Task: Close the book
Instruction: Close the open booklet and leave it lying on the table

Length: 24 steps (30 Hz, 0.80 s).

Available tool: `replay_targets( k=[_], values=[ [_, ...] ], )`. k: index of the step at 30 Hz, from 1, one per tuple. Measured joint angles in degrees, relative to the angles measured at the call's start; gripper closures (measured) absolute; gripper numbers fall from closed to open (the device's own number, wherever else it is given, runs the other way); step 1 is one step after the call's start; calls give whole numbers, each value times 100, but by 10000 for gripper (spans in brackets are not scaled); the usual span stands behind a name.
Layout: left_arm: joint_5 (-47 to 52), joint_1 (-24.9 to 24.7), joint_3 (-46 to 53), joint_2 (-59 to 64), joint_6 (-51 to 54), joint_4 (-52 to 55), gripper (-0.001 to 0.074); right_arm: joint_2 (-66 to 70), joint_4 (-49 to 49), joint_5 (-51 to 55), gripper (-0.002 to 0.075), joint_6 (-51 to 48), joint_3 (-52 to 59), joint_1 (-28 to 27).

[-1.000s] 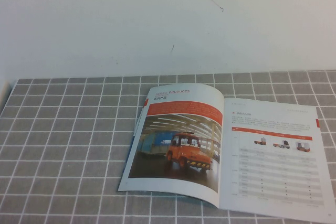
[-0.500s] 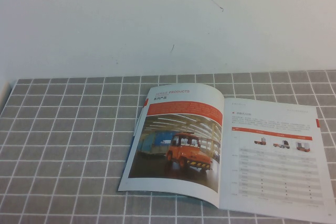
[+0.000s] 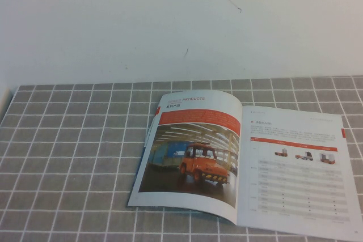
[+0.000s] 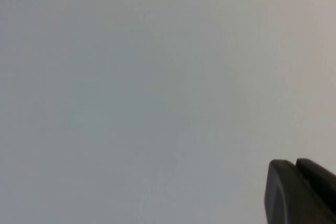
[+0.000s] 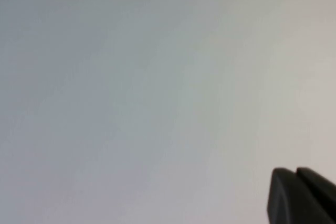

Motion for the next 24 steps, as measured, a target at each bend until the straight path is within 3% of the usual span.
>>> replay_targets(
  k=[6, 10, 18, 24],
  values=[
    [-305, 0, 0, 0, -251, -18, 738, 0, 349, -230, 728, 173, 0, 0],
    [-77, 0, 0, 0, -336, -276, 738, 0, 360, 147, 728, 214, -61, 0],
    [2465, 0, -1169, 0, -418, -397, 738, 25, 338, 3929, 728, 224, -1918, 0],
    [3192, 0, -2110, 594, -418, -446, 738, 846, 347, 6184, 728, 224, -3113, 0]
  ],
)
